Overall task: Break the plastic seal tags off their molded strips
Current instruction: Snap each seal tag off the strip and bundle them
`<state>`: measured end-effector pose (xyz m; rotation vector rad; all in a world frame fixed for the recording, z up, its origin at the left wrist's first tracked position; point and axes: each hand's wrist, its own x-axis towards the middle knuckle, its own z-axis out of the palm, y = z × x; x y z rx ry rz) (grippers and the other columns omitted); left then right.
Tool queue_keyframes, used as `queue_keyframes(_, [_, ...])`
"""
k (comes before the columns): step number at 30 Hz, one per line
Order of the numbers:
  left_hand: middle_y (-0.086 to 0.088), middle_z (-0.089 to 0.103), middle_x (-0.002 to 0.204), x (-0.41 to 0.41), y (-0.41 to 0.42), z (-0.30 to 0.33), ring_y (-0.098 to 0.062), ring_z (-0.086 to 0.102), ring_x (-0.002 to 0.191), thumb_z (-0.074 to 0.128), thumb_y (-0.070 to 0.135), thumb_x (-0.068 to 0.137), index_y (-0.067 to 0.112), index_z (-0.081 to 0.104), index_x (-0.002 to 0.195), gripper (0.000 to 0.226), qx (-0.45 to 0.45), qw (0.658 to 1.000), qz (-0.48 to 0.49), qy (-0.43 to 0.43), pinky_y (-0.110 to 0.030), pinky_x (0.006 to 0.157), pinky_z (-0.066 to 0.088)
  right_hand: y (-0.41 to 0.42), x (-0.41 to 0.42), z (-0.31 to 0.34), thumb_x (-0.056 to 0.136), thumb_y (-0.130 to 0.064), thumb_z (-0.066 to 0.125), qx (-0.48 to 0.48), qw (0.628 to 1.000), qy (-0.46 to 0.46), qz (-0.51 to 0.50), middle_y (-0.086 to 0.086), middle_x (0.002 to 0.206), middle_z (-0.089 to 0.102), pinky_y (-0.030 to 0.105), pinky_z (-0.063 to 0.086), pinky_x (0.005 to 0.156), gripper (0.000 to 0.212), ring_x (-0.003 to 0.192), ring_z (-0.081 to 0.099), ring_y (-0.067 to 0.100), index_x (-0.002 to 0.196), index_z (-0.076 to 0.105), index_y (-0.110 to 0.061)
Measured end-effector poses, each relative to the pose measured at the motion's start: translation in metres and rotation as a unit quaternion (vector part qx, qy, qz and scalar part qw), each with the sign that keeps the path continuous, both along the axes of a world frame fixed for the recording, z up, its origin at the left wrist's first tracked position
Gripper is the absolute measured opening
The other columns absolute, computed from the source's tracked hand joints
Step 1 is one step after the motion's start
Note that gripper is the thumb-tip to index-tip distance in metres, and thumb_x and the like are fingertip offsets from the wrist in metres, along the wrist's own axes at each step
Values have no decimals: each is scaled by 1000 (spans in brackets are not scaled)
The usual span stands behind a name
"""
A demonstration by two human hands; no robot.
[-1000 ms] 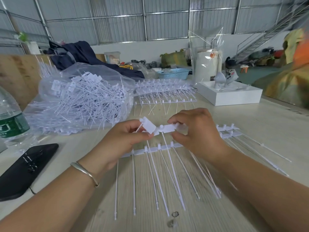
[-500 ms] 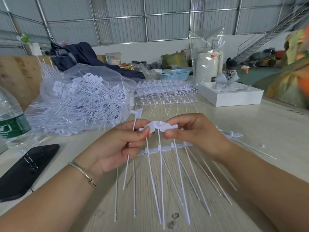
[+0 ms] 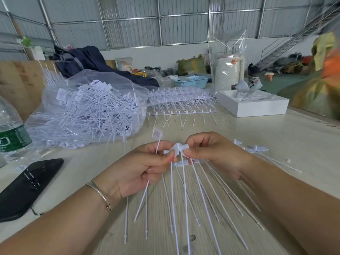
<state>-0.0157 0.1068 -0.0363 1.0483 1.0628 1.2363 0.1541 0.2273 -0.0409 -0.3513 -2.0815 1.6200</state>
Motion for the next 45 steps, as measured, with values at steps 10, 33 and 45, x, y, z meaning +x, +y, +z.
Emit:
queue_keyframes(10, [9,53,58,4,3,4,2,23,36,66,14,74,14,71,77,6,-5,999,43,-2,-13,35,10,-5,-4,1,65,-36,76,39,996,33,-67,17,73,61,26,43,70,38,68,51,17,80,69,-2])
queue_keyframes(33, [7,24,53,-28,5,8,-5,20,39,73,8,66,22,39,64,37,-30,993,107,25,-15,33,21,19,13,10,71,-19,80,69,980,76,-168,17,78,62,19,41,71,22,73,54,15,82,73,-1])
queue_keyframes(45, [5,29,61,-13,7,2,-3,21,43,59,49,84,19,43,82,34,-66,991,114,-10,-12,31,15,11,3,4,85,-1,68,167,968,69,-174,18,81,60,28,40,70,13,72,50,17,86,71,-14])
